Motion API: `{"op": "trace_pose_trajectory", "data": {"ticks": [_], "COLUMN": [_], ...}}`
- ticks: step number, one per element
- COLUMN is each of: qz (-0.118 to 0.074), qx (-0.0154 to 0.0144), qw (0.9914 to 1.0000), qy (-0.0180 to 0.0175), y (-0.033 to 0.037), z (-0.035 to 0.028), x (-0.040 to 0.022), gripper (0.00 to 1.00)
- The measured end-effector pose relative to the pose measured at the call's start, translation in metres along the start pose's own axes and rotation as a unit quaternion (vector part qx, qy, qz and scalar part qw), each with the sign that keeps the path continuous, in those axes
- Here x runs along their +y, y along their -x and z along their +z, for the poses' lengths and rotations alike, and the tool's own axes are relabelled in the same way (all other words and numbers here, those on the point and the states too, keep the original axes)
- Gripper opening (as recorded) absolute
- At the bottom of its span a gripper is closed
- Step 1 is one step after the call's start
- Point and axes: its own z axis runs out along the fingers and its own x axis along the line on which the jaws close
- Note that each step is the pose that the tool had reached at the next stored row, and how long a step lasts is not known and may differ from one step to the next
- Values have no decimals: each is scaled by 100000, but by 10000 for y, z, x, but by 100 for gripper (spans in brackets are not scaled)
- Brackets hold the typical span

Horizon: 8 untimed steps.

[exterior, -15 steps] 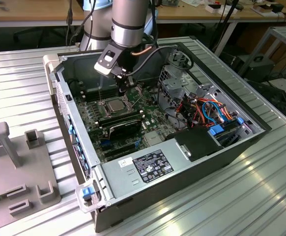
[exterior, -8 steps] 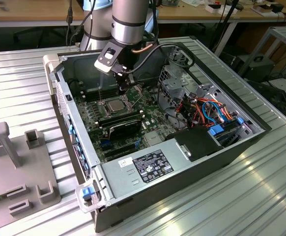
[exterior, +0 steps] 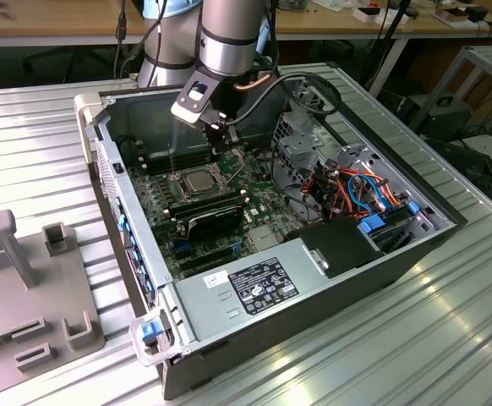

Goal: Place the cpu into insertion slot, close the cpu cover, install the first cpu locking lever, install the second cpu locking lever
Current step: 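Close the cpu cover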

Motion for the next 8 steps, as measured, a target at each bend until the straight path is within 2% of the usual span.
{"op": "trace_pose_trajectory", "data": {"ticks": [4, 8], "qz": [4, 4], "qx": [7, 3], "qw": [100000, 100000], "qy": [6, -2], "y": [1, 3], "z": [-41, -60], "x": [26, 167], "gripper": [11, 11]}}
